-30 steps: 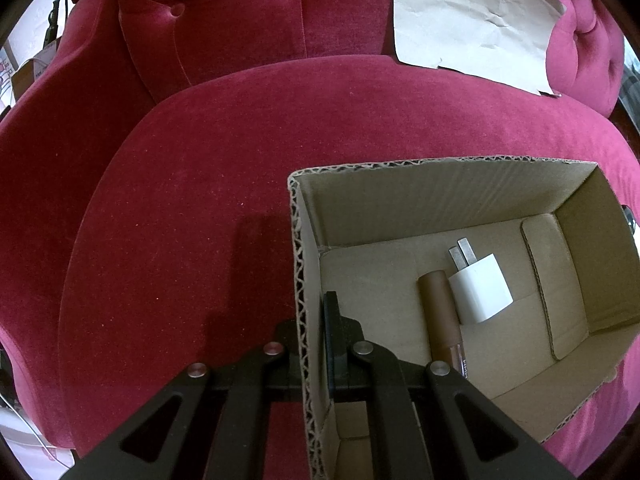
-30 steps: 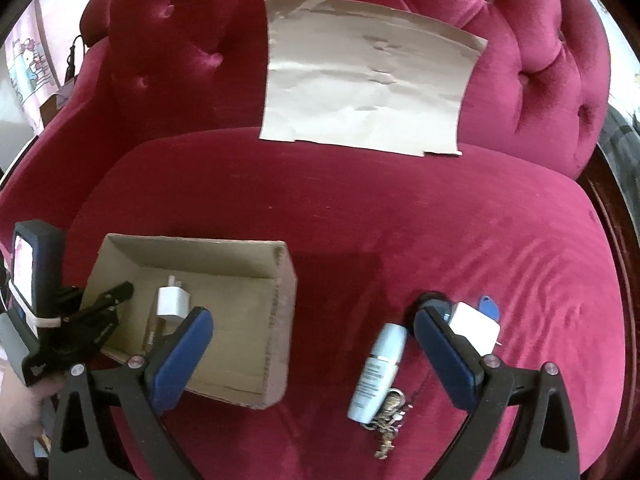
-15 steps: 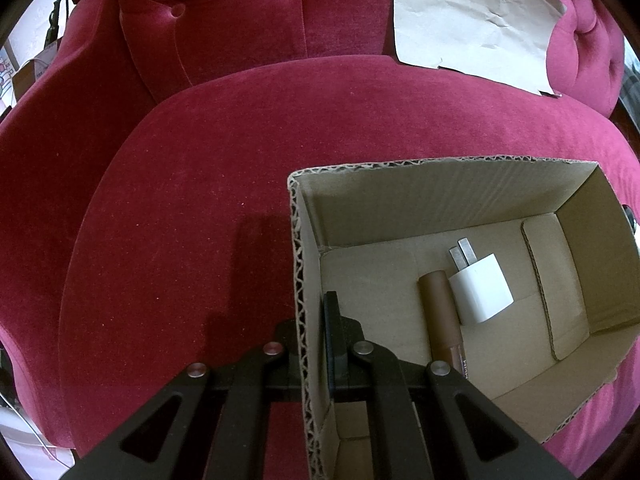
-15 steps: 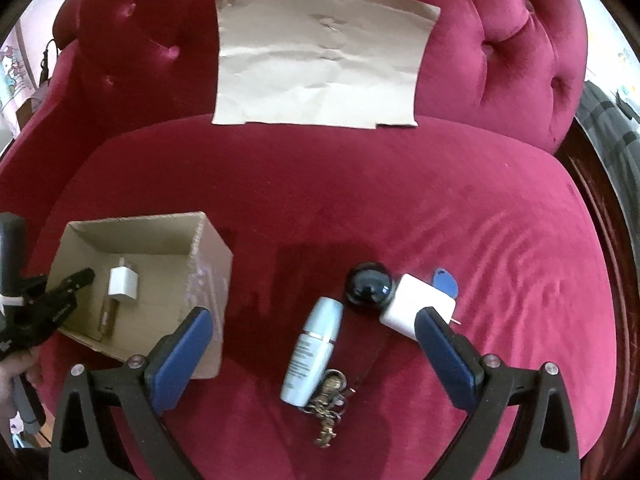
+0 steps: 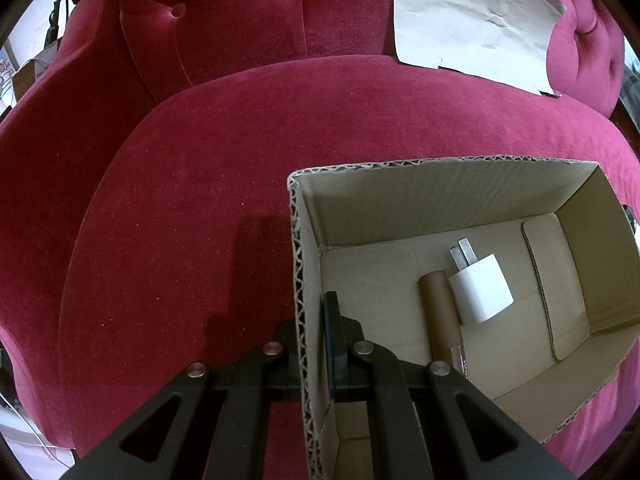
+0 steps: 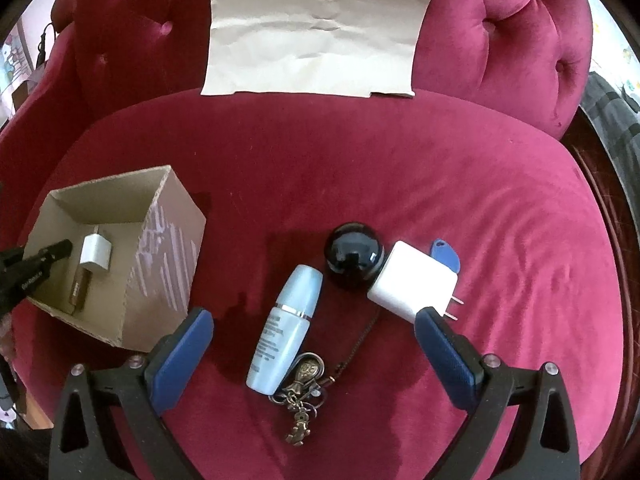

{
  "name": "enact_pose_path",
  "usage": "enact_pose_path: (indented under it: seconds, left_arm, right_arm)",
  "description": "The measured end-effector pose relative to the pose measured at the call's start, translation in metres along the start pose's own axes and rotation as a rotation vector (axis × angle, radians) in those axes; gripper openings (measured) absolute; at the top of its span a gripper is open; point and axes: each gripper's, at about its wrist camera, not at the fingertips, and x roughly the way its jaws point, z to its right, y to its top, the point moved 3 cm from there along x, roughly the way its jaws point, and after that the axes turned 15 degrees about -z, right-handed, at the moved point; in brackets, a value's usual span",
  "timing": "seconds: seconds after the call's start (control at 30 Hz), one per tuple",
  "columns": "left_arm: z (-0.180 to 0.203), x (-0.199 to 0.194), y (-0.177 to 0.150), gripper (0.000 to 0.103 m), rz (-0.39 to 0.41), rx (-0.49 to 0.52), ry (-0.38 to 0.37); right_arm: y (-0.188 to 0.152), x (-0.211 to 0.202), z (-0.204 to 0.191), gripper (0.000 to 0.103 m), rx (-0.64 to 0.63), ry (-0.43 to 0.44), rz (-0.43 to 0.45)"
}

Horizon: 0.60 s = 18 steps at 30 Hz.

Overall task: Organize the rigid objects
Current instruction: 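Move the right gripper back toward the remaining items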

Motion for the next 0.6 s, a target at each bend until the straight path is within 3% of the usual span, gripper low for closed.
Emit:
enact_pose_path:
  seconds: [0.6]
  left_arm:
    - [0.000,0.000,0.000,0.005,0.001,0.001,0.000]
  right_arm:
    - [-0.008,0.026,-0.004,0.103,-0.026,0.016,-0.022]
